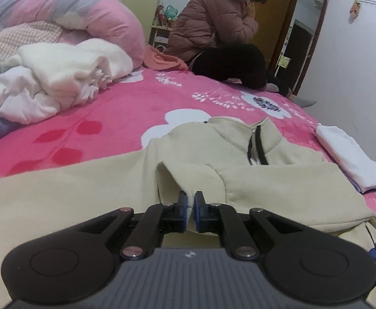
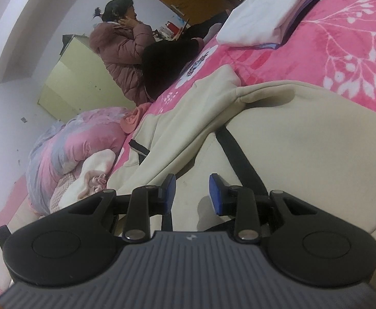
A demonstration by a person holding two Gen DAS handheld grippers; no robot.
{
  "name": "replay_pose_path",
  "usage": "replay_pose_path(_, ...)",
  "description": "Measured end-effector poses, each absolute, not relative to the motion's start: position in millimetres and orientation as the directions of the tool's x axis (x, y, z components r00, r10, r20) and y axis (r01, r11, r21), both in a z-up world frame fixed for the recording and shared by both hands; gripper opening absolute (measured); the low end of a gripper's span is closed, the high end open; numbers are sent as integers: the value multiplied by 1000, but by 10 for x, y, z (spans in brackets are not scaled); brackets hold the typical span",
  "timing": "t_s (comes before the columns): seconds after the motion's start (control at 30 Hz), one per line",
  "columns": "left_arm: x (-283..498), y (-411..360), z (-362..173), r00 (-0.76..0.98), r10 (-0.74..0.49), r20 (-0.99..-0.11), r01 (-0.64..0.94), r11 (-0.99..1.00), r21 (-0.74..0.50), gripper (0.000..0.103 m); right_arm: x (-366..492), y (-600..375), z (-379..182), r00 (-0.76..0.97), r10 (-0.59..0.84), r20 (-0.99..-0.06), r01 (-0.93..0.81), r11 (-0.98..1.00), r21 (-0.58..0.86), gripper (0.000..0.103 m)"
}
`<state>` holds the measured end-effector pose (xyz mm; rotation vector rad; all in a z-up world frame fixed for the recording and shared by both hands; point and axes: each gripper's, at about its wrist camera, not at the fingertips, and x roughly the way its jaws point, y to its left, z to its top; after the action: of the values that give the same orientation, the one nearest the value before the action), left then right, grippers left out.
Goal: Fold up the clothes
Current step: 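Press the folded sleeve flat with the left gripper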
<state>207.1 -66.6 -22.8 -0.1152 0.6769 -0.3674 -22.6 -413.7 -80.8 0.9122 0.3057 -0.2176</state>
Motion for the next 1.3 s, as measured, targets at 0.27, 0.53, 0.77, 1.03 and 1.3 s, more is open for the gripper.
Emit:
replay_pose_path(0.27, 1965, -598, -282, 729, -353, -586, 282, 936, -212, 6, -231, -4139, -813, 934, -53, -353, 313, 597, 738, 28)
replay_pose_path(0.53, 1944, -638, -497, 714, -331, -617, 306, 940, -150, 7, -234, -4127, -820, 933, -50, -356, 313, 600, 736, 28)
replay_pose_path(0.77, 1862, -527, -411, 752, -322, -575, 297, 945, -140, 43, -215, -4124, -731, 924, -38, -381, 317, 634, 705, 28)
replay_pose_path(1.03, 1889, -848, -166, 740, -430, -517, 430, 894, -128, 65, -6, -4171, -410, 886, -51, -461, 317, 791, 523, 28)
replay_pose_path(1.3, 2019, -1269, -534, 653, -444, -613, 483, 868, -114, 66, 678, -4368, -255, 771, -143, -621, 289, 947, 141, 12)
